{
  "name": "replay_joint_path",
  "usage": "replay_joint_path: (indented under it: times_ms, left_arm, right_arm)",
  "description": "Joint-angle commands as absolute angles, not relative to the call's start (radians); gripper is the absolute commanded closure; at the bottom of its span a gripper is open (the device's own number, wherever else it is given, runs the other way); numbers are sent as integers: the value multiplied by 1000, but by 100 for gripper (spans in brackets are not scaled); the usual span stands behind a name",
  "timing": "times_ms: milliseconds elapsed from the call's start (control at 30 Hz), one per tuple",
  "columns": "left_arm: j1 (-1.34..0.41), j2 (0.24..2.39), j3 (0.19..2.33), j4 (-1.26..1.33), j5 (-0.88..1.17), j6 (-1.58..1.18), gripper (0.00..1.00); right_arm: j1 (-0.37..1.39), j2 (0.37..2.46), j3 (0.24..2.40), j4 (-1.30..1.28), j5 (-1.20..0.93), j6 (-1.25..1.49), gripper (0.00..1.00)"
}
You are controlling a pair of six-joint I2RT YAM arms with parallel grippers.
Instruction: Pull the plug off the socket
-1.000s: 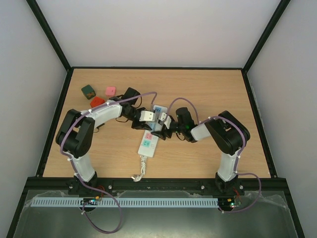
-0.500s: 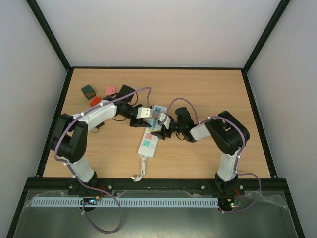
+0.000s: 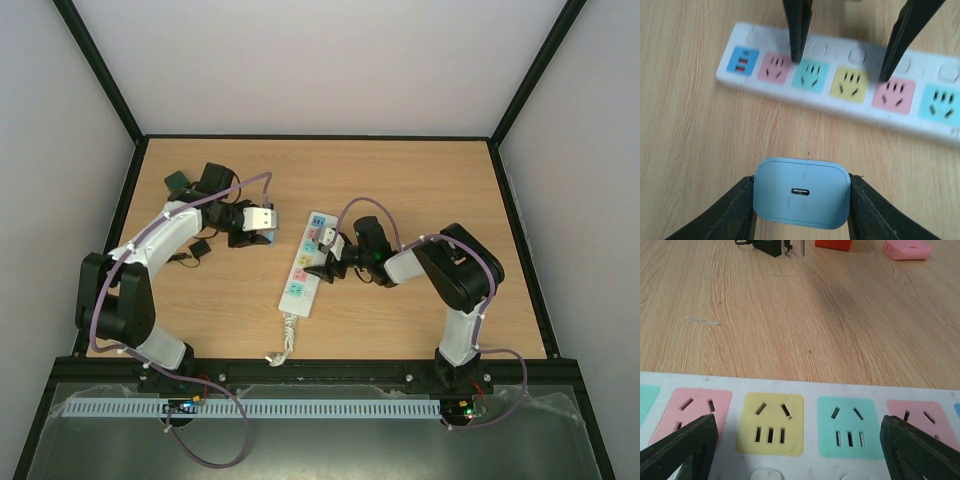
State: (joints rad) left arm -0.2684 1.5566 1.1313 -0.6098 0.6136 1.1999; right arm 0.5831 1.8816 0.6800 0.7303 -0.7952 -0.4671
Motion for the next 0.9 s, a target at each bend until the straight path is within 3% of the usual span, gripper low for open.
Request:
replay_joint_path:
  times_ms: [0, 633, 867]
  left_arm:
    - [-227, 1527, 1119, -669, 469, 1277, 63]
    - [-230, 1668, 1118, -456, -151, 1381, 63]
    - [-263, 1727, 1091, -359, -267, 1410, 63]
  right_arm:
    - [592, 1900, 657, 635, -772, -506, 12]
    - [592, 1881, 637, 664, -777, -497, 9]
    - [591, 1881, 636, 669, -773, -490, 9]
